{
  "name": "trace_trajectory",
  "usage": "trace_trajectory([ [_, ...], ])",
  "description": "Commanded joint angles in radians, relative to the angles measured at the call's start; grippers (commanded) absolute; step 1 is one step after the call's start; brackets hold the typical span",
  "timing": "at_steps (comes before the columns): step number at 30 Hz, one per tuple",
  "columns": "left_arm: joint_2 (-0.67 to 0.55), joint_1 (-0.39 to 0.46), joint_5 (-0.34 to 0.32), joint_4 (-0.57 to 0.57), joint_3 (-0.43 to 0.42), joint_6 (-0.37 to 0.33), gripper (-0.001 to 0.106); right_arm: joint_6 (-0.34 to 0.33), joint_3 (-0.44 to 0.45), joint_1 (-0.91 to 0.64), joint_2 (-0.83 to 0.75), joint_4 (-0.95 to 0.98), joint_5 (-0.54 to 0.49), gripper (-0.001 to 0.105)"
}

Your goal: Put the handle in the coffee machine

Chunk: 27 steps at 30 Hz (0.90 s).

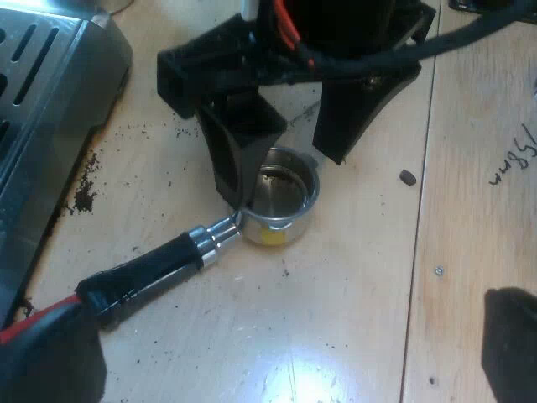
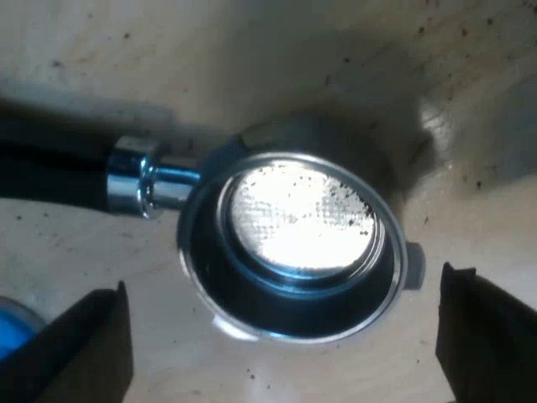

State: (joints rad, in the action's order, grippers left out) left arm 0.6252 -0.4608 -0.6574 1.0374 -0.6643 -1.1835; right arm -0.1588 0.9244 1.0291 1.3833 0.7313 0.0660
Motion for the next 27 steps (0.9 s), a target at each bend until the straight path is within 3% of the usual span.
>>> trace_trajectory([
  [1, 0.0, -0.002, -0.008, -0.011, -0.001, -0.001, 0.092, 0.005, 0.008, -0.002, 0.013, 0.005, 0.012, 0.076],
  [27, 0.0, -0.002, -0.008, -0.011, -0.001, -0.001, 0.092, -0.002, 0.008, -0.009, 0.142, -0.067, -0.012, 0.076],
])
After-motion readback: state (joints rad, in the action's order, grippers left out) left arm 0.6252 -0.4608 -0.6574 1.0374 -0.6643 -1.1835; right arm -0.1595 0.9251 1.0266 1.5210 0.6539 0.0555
